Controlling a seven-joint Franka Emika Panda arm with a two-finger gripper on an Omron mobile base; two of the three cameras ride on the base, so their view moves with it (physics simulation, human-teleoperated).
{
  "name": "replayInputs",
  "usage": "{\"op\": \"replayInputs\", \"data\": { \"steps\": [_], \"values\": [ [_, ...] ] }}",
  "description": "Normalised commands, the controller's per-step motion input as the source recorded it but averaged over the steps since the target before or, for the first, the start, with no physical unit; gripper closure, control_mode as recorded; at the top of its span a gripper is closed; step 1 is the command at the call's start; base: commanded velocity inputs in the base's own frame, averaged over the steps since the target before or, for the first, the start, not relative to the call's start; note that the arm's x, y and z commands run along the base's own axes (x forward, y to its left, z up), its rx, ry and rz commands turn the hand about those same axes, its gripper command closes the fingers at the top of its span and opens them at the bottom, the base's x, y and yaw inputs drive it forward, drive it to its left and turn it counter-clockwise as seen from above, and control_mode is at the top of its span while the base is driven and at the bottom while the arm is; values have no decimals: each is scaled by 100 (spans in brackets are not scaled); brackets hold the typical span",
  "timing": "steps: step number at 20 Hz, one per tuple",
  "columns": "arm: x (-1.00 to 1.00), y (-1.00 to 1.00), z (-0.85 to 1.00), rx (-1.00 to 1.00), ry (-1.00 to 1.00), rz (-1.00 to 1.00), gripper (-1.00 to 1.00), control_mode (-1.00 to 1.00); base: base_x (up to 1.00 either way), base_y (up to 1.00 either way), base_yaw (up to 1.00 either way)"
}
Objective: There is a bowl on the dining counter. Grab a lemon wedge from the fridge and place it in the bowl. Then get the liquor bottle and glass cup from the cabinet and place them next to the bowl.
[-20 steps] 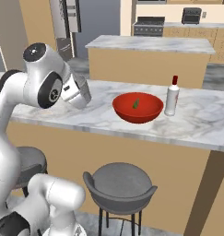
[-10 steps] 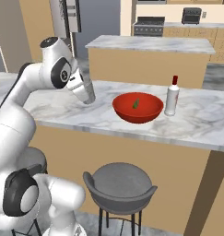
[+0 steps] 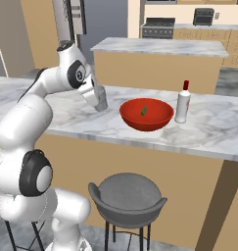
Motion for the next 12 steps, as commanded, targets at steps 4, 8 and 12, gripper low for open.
{"op": "replayInputs", "data": {
  "steps": [4,8,12],
  "values": [
    [30,-18,-11,3,3,-18,100,-100,0,0,0],
    [0,-33,0,7,3,-22,100,-100,0,0,0],
    [-1,-18,0,10,12,-22,100,-100,0,0,0]
  ]
}}
